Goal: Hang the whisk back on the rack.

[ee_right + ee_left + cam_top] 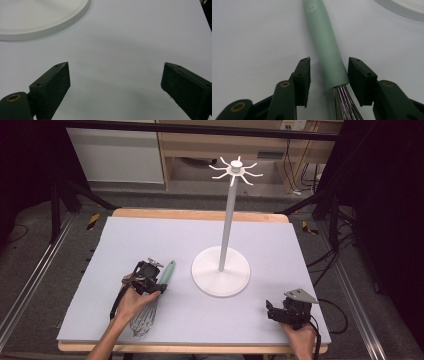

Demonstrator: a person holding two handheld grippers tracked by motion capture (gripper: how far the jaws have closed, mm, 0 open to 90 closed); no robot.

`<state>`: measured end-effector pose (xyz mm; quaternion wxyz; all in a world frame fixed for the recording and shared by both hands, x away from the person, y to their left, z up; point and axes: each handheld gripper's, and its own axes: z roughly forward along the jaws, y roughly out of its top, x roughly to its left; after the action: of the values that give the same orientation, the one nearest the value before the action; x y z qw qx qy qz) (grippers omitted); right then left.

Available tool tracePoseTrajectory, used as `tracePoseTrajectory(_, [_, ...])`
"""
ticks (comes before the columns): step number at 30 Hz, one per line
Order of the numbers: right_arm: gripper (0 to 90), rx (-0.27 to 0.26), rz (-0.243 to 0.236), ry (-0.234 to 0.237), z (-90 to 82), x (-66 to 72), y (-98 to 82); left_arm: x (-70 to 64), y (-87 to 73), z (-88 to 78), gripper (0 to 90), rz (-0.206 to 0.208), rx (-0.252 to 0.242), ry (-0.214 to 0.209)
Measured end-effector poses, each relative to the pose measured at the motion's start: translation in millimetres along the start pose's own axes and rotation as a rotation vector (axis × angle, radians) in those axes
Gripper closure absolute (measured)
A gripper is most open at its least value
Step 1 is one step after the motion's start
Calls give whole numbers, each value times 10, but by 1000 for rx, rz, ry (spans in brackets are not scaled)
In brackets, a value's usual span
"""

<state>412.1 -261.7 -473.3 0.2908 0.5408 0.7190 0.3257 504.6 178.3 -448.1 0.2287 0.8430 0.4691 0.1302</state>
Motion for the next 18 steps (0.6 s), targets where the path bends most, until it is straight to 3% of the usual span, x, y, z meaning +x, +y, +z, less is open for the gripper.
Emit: tracePoseTrajectory(18, [92,3,5,4,2,4,5,1,30,71,639,-50,61,-26])
